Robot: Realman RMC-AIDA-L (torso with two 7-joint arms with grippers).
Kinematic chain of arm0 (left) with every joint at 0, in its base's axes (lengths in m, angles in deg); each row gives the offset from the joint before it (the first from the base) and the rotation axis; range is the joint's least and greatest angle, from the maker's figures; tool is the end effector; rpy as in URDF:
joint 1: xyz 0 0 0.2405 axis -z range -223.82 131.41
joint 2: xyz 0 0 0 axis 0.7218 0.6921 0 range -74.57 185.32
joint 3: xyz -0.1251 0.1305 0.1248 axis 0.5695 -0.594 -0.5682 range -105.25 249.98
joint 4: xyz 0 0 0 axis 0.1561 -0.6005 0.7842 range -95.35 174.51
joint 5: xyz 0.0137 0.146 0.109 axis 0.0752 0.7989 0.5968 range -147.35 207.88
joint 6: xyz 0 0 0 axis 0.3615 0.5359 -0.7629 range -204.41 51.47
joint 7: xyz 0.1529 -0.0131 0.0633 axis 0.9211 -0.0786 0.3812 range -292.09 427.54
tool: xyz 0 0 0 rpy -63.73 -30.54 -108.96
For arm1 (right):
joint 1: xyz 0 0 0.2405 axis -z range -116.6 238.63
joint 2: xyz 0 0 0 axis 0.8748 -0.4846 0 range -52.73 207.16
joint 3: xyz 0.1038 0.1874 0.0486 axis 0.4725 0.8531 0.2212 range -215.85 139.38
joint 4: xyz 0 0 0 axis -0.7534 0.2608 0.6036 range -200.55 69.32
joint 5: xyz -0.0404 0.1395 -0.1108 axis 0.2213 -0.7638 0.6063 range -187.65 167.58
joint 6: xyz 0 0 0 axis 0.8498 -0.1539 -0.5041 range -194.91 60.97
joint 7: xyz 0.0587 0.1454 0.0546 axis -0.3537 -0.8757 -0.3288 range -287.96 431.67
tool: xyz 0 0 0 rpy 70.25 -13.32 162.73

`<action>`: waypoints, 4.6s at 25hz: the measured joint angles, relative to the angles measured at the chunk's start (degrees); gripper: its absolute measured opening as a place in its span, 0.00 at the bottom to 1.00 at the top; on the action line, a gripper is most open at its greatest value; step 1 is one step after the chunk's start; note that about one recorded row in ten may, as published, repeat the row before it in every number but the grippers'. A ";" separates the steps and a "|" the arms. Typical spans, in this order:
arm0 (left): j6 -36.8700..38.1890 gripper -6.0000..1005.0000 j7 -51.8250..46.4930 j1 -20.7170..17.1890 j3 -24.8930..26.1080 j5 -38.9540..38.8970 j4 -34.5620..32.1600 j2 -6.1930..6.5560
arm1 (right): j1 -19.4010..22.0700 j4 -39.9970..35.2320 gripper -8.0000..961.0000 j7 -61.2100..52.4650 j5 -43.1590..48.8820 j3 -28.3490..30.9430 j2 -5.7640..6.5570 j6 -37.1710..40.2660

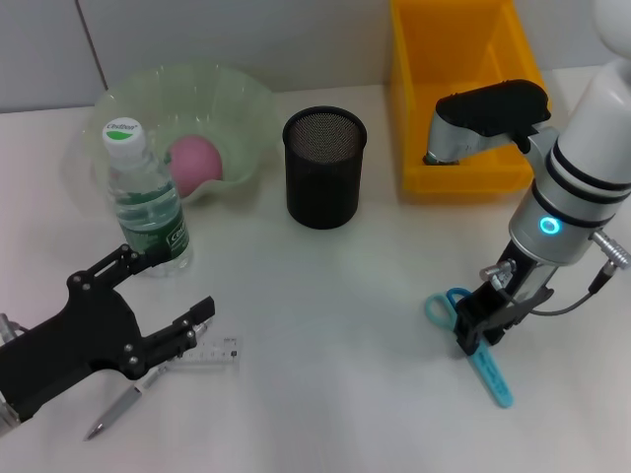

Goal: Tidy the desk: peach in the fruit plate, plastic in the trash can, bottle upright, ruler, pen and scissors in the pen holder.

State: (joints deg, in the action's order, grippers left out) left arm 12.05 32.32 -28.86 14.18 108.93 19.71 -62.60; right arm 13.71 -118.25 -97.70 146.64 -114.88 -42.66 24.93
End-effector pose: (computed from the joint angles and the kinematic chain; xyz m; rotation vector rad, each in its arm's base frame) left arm -0.2349 0.2472 -0.0181 -2.4192 -0.1880 -0.9046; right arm 0.2001 0.3086 -0.0285 -2.2513 1.5431 -0.7900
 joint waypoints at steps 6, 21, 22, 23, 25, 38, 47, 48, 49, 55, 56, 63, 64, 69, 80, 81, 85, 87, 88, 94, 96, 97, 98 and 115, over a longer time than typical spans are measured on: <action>0.00 0.78 -0.01 0.06 0.00 0.00 0.00 0.02 | 0.23 -0.01 0.31 0.00 0.16 0.00 0.00 0.09; 0.15 0.78 -0.02 -0.20 0.00 0.00 0.00 0.03 | 0.75 -0.24 0.23 0.01 0.23 -1.58 0.00 0.25; 0.15 0.78 -0.02 -0.20 0.00 0.00 0.00 0.03 | 0.93 -0.58 0.23 0.02 0.21 -1.60 -0.01 0.27; 0.18 0.78 -0.02 -0.22 0.00 0.00 0.00 0.03 | 1.10 -0.89 0.23 0.01 0.18 -1.60 -0.01 0.30; 0.25 0.78 -0.02 -0.25 0.00 0.00 0.00 0.03 | 1.48 -1.57 0.23 0.04 0.09 -1.38 -0.01 0.32; 0.87 0.78 -0.02 -0.46 0.03 0.00 -0.06 0.03 | 5.41 -12.47 0.23 0.10 -0.15 -0.72 0.06 3.22; 1.09 0.78 -0.01 -0.24 0.57 -0.17 -0.09 0.03 | 9.48 -32.09 0.24 0.09 0.20 1.32 0.25 7.68; 1.17 0.78 0.03 -0.22 0.60 -0.26 -0.09 0.00 | 9.89 -33.98 0.24 0.10 0.22 1.39 0.31 7.75; 1.23 0.78 0.11 -0.22 0.63 -0.31 -0.09 -0.02 | 10.44 -36.42 0.24 0.12 0.23 1.40 0.34 7.79; 1.39 0.78 -0.04 -0.07 0.71 -0.40 -0.06 -0.17 | 13.30 -48.42 0.24 1.34 0.27 -0.05 0.34 3.14; 1.46 0.78 -0.06 -0.10 0.71 -0.41 -0.06 -0.17 | 13.65 -49.43 0.24 1.62 0.27 -0.43 0.32 1.82; 3.49 0.78 -0.36 -0.49 1.36 -0.53 0.37 -0.14 | 16.04 -50.27 0.24 5.22 -0.19 -4.16 0.27 -12.74; 3.59 0.78 -0.55 -0.56 1.38 -0.53 0.40 -0.15 | 16.35 -49.55 0.24 5.59 -0.24 -5.13 0.26 -14.94; 3.68 0.78 -0.89 -0.72 1.41 -0.53 0.48 -0.15 | 17.89 -44.68 0.24 7.11 -0.58 -10.86 0.28 -28.71; 3.35 0.78 -1.53 -0.73 1.41 -0.41 0.54 -0.31 | 19.16 -31.51 0.24 7.30 -3.24 -21.91 0.49 -52.58; 3.27 0.78 -1.57 -0.73 1.41 -0.43 0.57 -0.34 | 19.17 -30.41 0.24 7.30 -3.30 -22.68 0.50 -54.32; 3.28 0.78 -1.61 -0.73 1.41 -0.44 0.60 -0.34 | 19.27 -26.21 0.25 7.30 -3.39 -25.50 0.46 -60.84; 3.31 0.78 -1.86 -0.61 1.41 -0.44 0.62 -0.33 | 19.18 -24.31 0.25 7.31 -3.40 -26.50 0.44 -63.08; 3.28 0.78 -2.06 -0.46 1.41 -0.44 0.62 -0.33 | 19.05 -23.38 0.25 7.30 -3.42 -26.87 0.43 -64.34; 3.21 0.78 -2.13 -0.22 1.41 -0.41 0.62 -0.32 | 18.32 -17.99 0.25 7.30 -5.49 -29.00 0.46 -69.95; 3.21 0.78 -2.13 -0.16 1.41 -0.40 0.62 -0.32 | 18.26 -16.77 0.25 7.24 -5.62 -29.65 0.44 -70.96; 3.20 0.78 -2.13 -0.12 1.41 -0.41 0.62 -0.32 | 18.20 -15.63 0.25 7.11 -6.16 -30.30 0.42 -71.55; 3.19 0.78 -2.12 -0.08 1.41 -0.42 0.62 -0.32 | 18.20 -15.63 0.25 7.11 -6.16 -30.30 0.42 -71.55; 3.46 0.78 -2.37 -0.10 1.41 -0.44 0.04 -0.15 | 28.00 -29.24 0.64 7.47 -7.00 -30.12 0.44 -70.87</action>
State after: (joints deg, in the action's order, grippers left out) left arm 15.51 29.95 -28.96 15.59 108.48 19.75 -62.75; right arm 41.71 -147.49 -90.22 139.65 -145.00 -42.22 -45.94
